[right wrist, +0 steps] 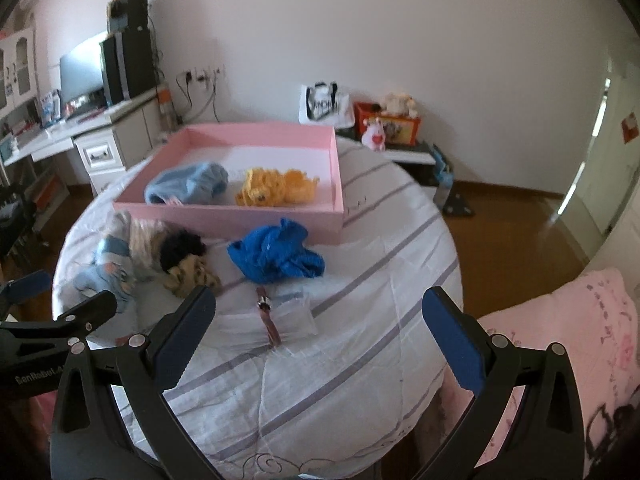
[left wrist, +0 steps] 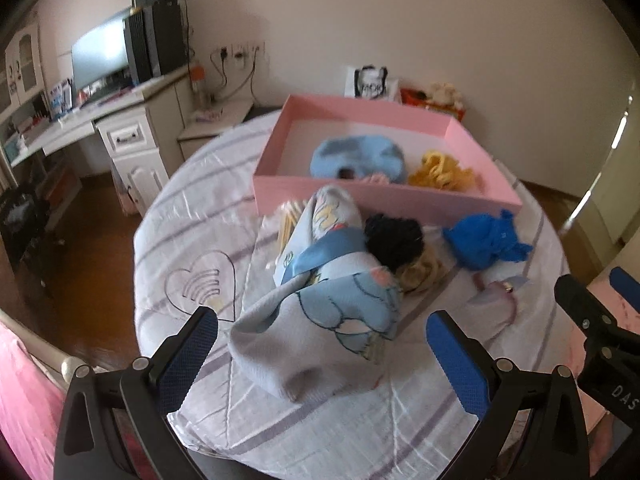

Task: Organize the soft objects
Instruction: 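Grasp cartoon-print cloth with left tool while right tool grasps clear plastic pack, then lift cartoon cloth with left tool while right tool lifts plastic pack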

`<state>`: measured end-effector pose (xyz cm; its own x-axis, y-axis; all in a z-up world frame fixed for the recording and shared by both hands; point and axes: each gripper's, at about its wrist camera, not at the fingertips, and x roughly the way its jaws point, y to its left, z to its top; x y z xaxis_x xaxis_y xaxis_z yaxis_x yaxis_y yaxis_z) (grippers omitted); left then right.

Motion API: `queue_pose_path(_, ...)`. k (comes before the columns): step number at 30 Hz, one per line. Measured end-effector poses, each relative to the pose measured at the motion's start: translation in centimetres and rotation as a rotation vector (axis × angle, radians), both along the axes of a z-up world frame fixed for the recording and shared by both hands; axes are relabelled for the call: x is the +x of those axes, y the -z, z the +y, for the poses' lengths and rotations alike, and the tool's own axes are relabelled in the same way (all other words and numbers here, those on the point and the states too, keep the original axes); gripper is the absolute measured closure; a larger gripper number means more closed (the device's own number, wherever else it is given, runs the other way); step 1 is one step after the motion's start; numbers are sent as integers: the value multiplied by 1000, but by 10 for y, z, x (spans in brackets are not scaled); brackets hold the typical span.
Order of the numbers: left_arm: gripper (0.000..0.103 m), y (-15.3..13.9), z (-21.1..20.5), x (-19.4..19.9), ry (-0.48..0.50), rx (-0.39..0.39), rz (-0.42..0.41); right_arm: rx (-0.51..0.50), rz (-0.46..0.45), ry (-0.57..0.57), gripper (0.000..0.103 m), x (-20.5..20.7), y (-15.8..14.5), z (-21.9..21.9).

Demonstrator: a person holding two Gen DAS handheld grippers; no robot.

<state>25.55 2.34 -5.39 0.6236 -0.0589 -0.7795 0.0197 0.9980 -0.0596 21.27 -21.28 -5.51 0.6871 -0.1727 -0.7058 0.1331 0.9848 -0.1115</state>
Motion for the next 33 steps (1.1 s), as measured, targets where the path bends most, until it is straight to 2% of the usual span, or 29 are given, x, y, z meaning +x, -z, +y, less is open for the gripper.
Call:
queue_pose_path(2, 1, 11, 3, 10, 4, -9, 17, 0, 27, 1, 0, 6, 7, 0)
queue_pose_path(3, 5, 17, 4, 16, 8, -16, 27, -2, 45, 2, 0, 10, 12, 0)
queue_pose_path(4, 15, 22, 6, 20, 11, -22, 35, -3, 60, 3, 0, 13, 16, 0)
queue_pose_path(6, 18, 31, 9, 27, 31, -41, 51, -2, 85, 1, 0, 18, 23, 1)
queue_pose_path(10, 24, 32, 14, 28, 42, -48, 31, 18, 123, -19, 0, 27, 34, 5)
queue_pose_path(16, 30, 32, 23, 22, 49, -87, 23, 25, 180, -53, 0, 39, 51, 14)
queue_pose_path(22, 31, 29, 29, 16, 53, -113, 22, 31, 248, -57, 0, 49, 71, 18)
queue_pose_path(26, 31, 28, 30, 17, 53, -119, 24, 91, 225, -77, 25, 47, 70, 17)
queue_pose_path(33, 32, 25, 29, 15, 45, -118, 23, 117, 187, -69, 26, 39, 61, 7)
